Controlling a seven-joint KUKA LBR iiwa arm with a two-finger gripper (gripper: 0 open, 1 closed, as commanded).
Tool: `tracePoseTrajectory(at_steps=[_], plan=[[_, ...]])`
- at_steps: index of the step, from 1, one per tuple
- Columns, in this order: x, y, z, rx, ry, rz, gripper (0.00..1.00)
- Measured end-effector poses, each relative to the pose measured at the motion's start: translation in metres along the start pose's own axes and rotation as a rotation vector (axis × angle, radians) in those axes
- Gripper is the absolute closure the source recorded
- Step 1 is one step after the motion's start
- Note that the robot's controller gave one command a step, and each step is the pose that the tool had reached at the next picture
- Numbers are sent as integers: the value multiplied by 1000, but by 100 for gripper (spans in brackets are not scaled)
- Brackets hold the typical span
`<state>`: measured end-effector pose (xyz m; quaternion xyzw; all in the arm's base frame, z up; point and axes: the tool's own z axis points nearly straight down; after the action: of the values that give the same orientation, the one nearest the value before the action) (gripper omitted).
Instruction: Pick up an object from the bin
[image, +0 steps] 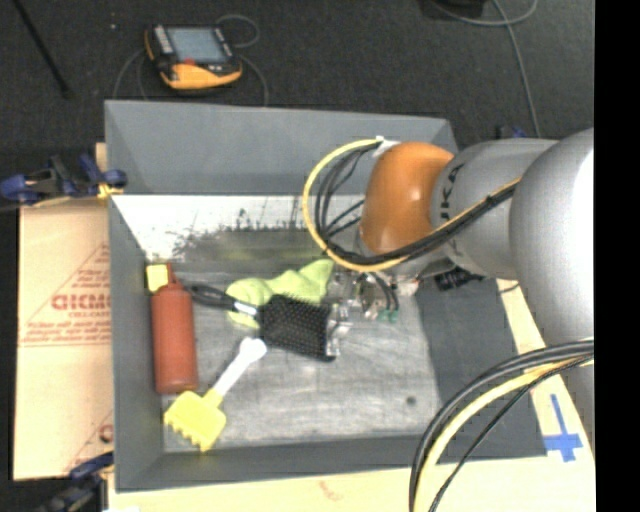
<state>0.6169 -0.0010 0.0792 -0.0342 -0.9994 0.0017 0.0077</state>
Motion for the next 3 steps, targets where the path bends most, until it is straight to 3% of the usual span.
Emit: tracePoseTrajectory(at_steps=[1, 2, 3], plan=[[0, 0, 0, 0, 0, -1, 100], [3, 6, -31, -3, -11, 14, 100], [9, -4, -99, -5, -14, 28, 100]])
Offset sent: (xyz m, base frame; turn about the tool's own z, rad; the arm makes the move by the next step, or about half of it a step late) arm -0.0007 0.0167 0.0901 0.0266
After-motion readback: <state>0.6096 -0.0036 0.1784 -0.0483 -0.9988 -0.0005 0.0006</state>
